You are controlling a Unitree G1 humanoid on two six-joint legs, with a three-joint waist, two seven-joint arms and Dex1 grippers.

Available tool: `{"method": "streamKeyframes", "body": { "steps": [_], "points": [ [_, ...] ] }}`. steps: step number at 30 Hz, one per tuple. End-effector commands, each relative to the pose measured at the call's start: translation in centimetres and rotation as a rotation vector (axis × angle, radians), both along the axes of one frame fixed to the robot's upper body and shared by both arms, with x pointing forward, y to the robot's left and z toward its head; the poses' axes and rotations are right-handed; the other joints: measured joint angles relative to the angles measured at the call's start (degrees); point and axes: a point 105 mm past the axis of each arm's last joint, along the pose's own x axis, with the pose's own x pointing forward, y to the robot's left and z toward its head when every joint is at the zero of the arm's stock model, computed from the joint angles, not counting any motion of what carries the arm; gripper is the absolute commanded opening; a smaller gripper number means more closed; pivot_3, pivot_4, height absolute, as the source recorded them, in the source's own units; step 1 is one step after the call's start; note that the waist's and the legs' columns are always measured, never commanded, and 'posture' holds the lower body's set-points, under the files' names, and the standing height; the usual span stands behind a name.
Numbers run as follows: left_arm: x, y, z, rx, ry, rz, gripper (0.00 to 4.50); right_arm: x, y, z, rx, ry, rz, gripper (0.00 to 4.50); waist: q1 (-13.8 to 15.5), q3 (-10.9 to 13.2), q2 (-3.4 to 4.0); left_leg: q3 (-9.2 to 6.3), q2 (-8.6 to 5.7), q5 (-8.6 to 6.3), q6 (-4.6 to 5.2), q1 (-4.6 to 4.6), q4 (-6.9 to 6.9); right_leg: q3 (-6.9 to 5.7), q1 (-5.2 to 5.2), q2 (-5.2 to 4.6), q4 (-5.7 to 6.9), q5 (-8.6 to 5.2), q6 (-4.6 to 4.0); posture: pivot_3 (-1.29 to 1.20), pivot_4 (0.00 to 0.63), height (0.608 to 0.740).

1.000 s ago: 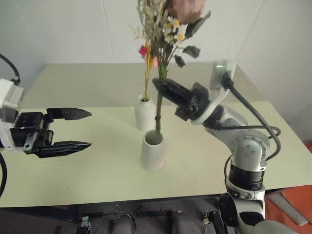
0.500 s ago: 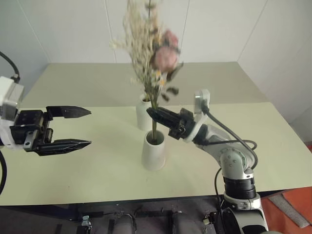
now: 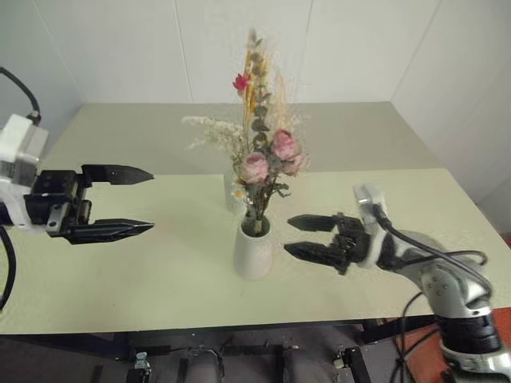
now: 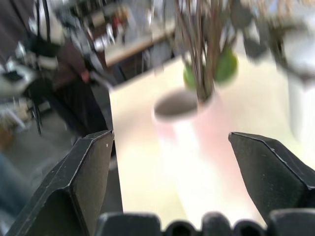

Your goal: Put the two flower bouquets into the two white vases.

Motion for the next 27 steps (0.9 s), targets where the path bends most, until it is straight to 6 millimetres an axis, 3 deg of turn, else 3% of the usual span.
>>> {"method": "streamKeyframes", "body": {
  "steps": [1, 5, 12, 27],
  "points": [
    [0.3, -0.3, 0.2, -0.008, -0.038, -0.011, 4.5, -0.3, -2.9, 2.0, -0.079, -0.11, -0.05, 4.46, 0.13, 0.0, 0.0, 0.01, -0.01, 0.0, 0.0, 0.02, 0.0, 0.02, 0.01, -0.01, 0.01, 0.0, 0.0, 0.0, 0.15, 0.74],
    [0.7, -0.3, -0.2, -0.037, -0.043, -0.005, 4.5, -0.4, -6.5, 3.1, -0.198, -0.15, -0.134, 4.46, 0.27, 0.0, -0.01, 0.02, 0.0, 0.0, 0.0, 0.03, 0.01, 0.02, 0.03, 0.0, 0.0, 0.0, 0.0, 0.0, 0.15, 0.74],
    [0.9, -0.5, -0.7, -0.086, -0.05, 0.018, 4.5, -0.7, -10.6, 5.1, -0.312, -0.215, -0.27, 4.46, 0.28, 0.0, -0.02, 0.02, -0.02, 0.0, 0.0, 0.06, 0.03, 0.03, 0.08, -0.02, -0.01, 0.01, 0.01, 0.0, 0.15, 0.74],
    [0.6, -0.1, -2.4, -0.117, -0.017, 0.122, 4.5, -0.7, -12.6, 5.8, -0.339, -0.221, -0.327, 4.46, 0.26, 0.0, -0.02, 0.03, -0.02, 0.0, 0.0, 0.12, 0.04, 0.05, 0.12, -0.03, 0.0, 0.01, 0.01, 0.0, 0.15, 0.74]
  ]
}}
